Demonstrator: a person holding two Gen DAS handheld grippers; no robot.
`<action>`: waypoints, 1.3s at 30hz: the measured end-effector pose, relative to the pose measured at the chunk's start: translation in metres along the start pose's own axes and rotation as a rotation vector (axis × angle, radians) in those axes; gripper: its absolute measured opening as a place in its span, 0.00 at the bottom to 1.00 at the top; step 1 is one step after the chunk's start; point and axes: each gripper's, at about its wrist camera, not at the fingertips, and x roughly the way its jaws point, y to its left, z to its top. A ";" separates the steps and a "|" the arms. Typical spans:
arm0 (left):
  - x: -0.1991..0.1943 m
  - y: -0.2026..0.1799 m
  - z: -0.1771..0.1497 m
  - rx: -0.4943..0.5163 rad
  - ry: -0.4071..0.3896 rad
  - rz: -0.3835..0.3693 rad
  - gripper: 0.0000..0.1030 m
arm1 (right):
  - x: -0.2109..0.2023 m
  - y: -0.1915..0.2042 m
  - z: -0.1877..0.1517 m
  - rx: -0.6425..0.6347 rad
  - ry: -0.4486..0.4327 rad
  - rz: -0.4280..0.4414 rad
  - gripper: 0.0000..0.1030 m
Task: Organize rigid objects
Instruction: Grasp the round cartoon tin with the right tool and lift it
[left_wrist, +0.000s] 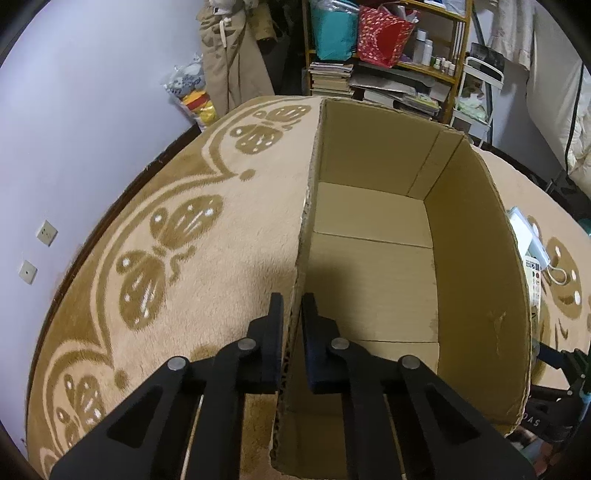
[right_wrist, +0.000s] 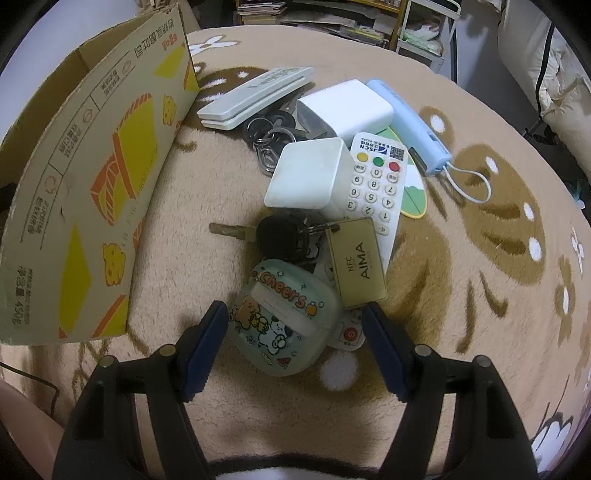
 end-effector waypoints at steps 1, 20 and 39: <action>-0.001 -0.001 0.000 0.004 -0.004 0.002 0.08 | -0.001 0.001 0.000 0.001 -0.005 0.015 0.64; -0.001 0.001 0.000 -0.011 -0.004 -0.004 0.08 | -0.001 -0.044 0.009 0.259 -0.004 0.219 0.41; -0.001 0.002 -0.001 -0.006 -0.012 -0.002 0.08 | -0.011 -0.009 0.013 0.113 -0.063 0.188 0.29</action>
